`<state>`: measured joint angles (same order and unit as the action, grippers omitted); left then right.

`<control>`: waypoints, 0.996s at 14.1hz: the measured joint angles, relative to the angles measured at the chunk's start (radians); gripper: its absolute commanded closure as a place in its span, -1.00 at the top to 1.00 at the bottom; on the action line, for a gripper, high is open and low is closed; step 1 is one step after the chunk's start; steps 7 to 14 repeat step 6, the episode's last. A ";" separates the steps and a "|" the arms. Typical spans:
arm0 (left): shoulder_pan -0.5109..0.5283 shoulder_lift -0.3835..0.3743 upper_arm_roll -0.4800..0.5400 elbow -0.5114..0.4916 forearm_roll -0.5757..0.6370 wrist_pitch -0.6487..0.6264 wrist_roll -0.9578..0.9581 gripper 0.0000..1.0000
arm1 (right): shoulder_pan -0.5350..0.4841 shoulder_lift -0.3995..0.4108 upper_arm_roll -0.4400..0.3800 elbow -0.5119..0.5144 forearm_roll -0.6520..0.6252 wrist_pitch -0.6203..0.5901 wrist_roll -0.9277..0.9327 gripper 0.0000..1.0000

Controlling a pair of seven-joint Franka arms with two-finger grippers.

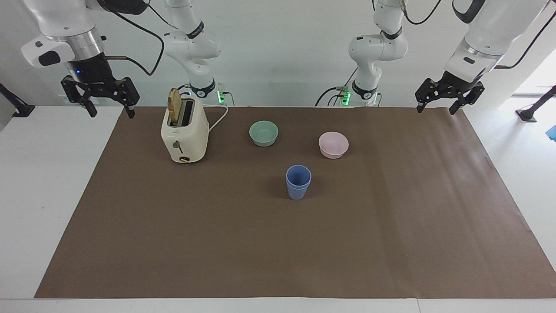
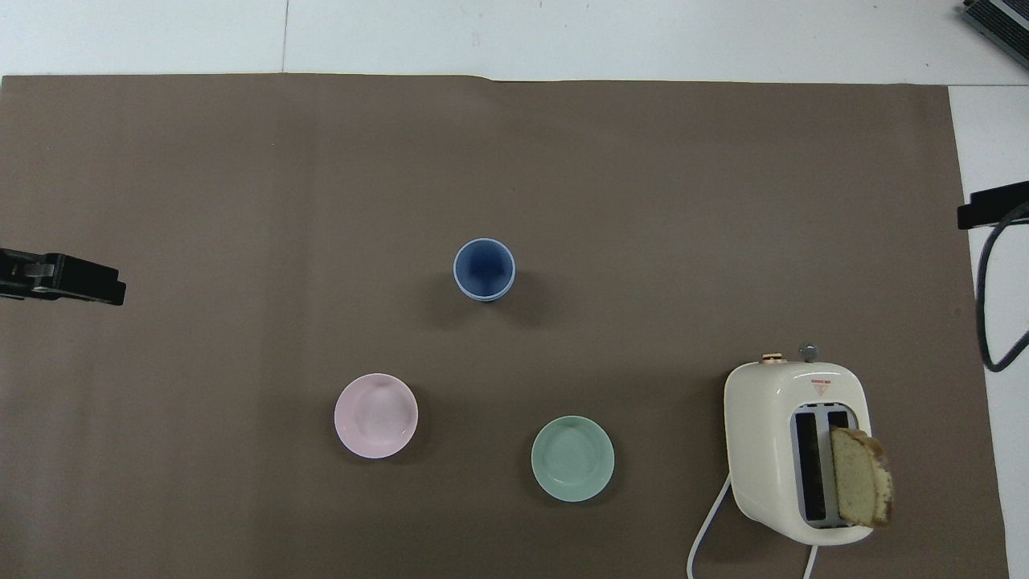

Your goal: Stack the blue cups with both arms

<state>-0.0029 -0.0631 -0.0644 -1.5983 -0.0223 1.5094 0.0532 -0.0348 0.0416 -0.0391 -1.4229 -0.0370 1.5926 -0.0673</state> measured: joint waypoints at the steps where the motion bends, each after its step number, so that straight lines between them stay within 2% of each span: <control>1: 0.000 0.000 0.000 0.000 0.000 0.000 0.000 1.00 | 0.000 0.000 0.000 -0.001 0.000 0.000 0.000 1.00; 14: 0.000 0.000 0.000 -0.002 0.000 0.000 0.000 1.00 | 0.000 -0.003 0.002 -0.006 0.000 0.000 0.000 1.00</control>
